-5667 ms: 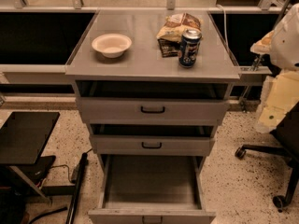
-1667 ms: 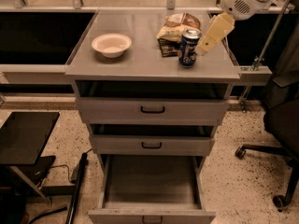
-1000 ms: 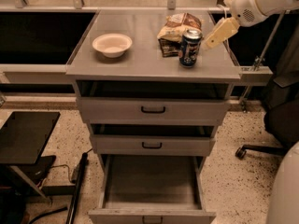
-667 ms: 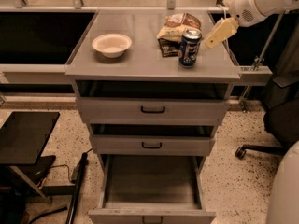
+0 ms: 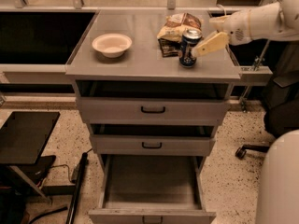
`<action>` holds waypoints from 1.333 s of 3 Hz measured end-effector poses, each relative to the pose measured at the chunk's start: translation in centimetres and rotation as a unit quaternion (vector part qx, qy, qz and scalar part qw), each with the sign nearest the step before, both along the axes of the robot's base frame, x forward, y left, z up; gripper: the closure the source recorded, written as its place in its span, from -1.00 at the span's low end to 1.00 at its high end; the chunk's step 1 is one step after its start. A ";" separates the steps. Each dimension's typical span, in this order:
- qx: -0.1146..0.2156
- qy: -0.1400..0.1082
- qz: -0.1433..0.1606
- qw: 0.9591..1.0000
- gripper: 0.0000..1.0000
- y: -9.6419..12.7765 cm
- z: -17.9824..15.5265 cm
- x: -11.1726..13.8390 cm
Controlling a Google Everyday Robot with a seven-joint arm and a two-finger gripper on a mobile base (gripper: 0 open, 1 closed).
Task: Place pepsi can into bottom drawer
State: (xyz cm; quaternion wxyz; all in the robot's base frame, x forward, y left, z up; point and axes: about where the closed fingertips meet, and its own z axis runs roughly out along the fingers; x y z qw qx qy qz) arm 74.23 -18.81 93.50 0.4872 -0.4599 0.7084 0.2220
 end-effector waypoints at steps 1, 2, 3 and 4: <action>0.099 0.017 0.071 0.992 -1.00 4.5 -1.0 0.3; 0.108 0.022 0.066 0.992 -1.00 4.7 -2.3 1.5; 0.108 0.022 0.066 0.992 -1.00 4.8 -2.3 1.5; 0.108 0.022 0.066 0.992 -0.62 4.8 -2.3 1.5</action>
Offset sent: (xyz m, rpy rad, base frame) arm 0.0022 0.0375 -0.0089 0.1655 0.0269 0.1215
